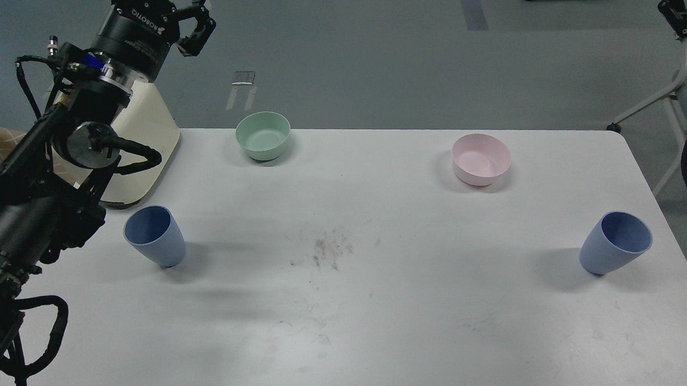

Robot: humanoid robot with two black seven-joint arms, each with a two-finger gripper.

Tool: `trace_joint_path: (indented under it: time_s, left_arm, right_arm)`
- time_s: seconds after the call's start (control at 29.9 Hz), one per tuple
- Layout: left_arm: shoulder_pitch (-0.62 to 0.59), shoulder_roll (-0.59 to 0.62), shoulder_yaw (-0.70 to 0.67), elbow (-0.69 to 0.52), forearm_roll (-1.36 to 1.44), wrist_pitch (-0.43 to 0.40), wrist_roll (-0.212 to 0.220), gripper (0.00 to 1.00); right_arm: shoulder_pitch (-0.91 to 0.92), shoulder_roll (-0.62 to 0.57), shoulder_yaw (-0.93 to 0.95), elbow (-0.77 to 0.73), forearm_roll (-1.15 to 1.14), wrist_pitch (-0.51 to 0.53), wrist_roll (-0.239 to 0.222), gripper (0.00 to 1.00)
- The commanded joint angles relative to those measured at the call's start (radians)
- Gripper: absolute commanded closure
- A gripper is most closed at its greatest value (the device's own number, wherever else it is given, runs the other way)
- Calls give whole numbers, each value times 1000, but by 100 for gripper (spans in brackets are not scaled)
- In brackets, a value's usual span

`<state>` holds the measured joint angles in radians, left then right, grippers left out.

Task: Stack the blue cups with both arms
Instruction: 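Lower the left gripper from above the toaster toward the table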

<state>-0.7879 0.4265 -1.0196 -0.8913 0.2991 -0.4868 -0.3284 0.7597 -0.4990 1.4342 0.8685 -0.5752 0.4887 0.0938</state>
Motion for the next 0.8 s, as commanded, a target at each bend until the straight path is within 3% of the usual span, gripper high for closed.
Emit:
trace_joint_path:
  time_s: [0.0, 0.77]
  left_arm:
    - [-1, 5, 1, 0, 0, 2, 2, 2]
    - [-13, 11, 0, 61, -12, -2, -4, 2]
  right_arm:
    - [3, 8, 0, 0, 0, 0, 0, 0]
    - [58, 14, -1, -51, 1, 0, -6, 0]
